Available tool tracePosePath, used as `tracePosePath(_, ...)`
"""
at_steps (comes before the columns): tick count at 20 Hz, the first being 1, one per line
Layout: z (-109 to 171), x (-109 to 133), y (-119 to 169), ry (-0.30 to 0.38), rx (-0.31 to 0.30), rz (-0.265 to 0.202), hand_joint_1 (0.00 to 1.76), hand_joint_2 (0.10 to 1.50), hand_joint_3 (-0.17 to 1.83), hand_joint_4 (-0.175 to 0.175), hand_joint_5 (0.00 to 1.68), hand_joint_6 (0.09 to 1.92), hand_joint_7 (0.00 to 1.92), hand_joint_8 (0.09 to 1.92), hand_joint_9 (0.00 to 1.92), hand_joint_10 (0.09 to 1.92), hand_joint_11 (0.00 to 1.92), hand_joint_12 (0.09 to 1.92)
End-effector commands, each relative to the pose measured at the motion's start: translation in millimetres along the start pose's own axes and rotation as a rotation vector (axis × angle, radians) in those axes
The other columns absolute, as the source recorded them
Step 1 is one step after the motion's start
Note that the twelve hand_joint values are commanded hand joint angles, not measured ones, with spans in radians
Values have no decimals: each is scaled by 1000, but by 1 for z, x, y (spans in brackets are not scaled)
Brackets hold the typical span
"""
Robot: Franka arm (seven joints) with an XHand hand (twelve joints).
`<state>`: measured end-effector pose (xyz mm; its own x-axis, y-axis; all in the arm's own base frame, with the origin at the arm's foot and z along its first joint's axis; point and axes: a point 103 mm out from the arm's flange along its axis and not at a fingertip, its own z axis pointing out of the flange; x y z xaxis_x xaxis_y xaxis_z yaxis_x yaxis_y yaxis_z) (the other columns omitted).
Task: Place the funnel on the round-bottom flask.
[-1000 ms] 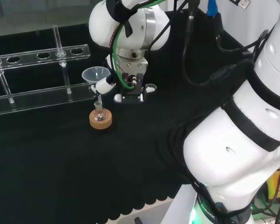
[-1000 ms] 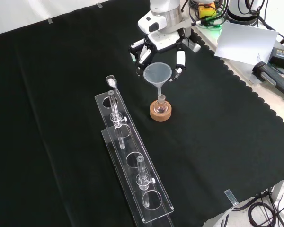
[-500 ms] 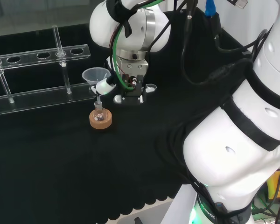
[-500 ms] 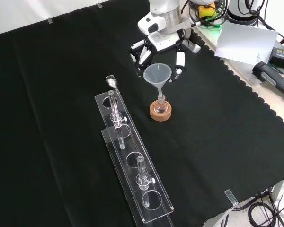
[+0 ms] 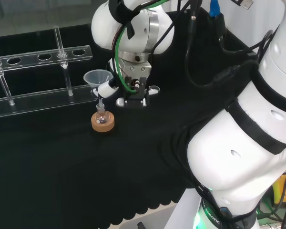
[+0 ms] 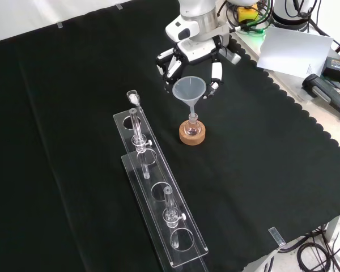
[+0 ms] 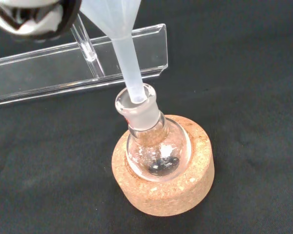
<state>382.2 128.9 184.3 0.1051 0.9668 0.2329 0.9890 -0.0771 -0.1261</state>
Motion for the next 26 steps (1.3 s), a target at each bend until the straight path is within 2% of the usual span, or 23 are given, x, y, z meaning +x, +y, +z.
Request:
tracePosePath(1,4,0,-2,-1,-5,-8,851,571,913,-69,715,689,1087,865,889,463,0,1541)
tracePosePath(12,9,-2,-4,0,-20,-13,852,571,914,-70,713,691,1085,864,889,461,0,1544)
tracePosePath(26,18,-1,-4,-4,-1,-25,856,572,915,-71,710,693,1080,864,890,459,0,1546)
